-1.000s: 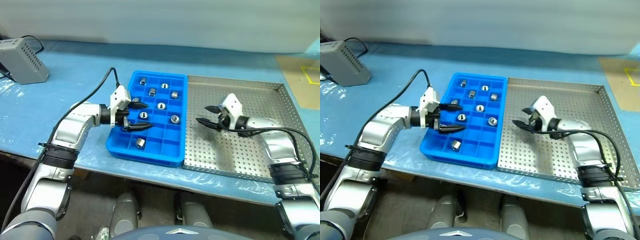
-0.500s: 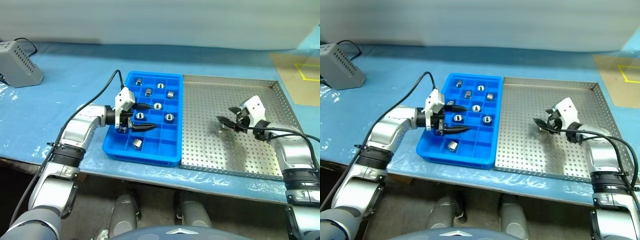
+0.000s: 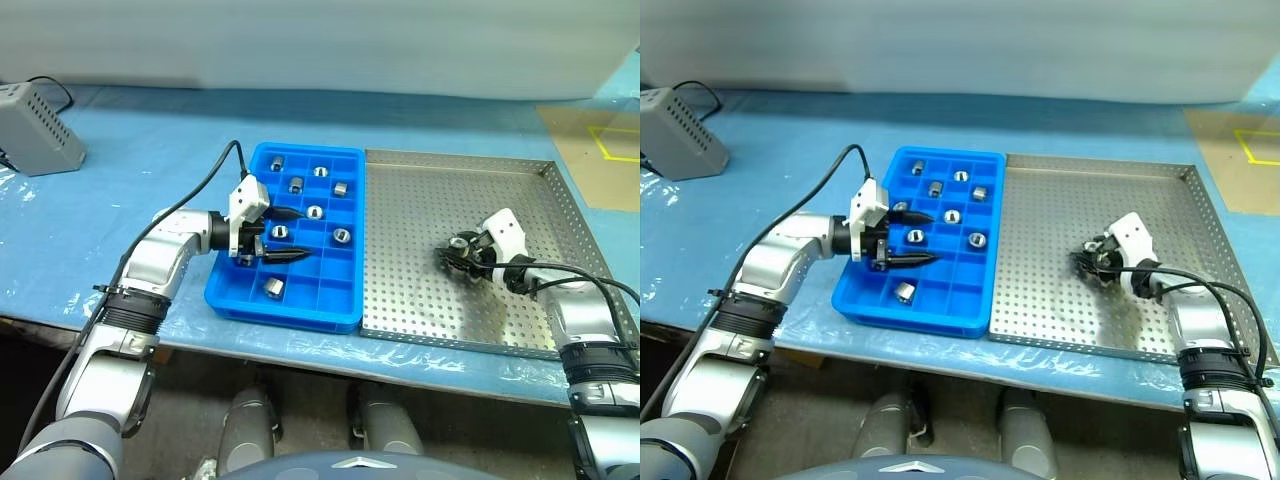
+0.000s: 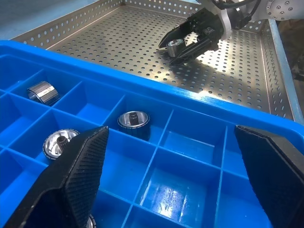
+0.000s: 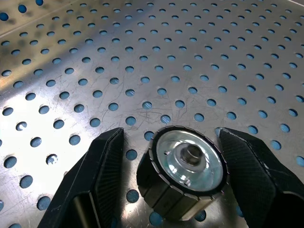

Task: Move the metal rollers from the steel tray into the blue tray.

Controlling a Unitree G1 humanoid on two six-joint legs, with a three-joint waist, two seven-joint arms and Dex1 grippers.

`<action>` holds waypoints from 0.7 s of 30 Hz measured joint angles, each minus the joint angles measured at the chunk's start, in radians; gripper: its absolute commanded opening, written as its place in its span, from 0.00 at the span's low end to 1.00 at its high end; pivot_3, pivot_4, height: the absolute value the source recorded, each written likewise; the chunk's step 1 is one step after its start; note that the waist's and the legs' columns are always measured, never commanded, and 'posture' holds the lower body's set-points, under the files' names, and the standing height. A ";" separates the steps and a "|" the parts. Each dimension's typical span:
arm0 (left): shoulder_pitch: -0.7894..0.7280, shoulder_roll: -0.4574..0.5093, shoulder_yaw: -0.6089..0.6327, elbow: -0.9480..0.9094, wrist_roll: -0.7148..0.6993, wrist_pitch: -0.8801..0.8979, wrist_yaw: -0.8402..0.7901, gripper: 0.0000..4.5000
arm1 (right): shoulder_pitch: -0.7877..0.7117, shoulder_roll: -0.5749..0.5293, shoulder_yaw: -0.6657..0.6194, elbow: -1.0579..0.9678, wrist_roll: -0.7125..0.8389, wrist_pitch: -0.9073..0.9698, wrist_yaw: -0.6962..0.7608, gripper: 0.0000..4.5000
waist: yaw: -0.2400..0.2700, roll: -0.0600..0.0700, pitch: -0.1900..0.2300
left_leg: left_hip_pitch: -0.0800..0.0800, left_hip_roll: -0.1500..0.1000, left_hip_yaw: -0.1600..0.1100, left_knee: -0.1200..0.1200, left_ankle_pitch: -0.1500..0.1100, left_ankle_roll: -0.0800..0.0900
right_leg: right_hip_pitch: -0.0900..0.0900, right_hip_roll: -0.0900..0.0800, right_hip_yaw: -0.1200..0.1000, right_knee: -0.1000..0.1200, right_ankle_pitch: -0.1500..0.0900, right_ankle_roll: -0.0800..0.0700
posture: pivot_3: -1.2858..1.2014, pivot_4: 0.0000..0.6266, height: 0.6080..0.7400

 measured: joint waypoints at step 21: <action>0.053 0.057 0.045 -0.148 -0.051 0.117 0.048 1.00 | -0.101 0.053 0.144 -0.396 0.111 0.195 0.133 0.38 | 0.002 0.001 0.000 | 0.000 0.002 0.000 -0.002 0.000 -0.001 | -0.002 0.001 0.000 0.001 0.000 0.000 | 0.42 0.24 1.00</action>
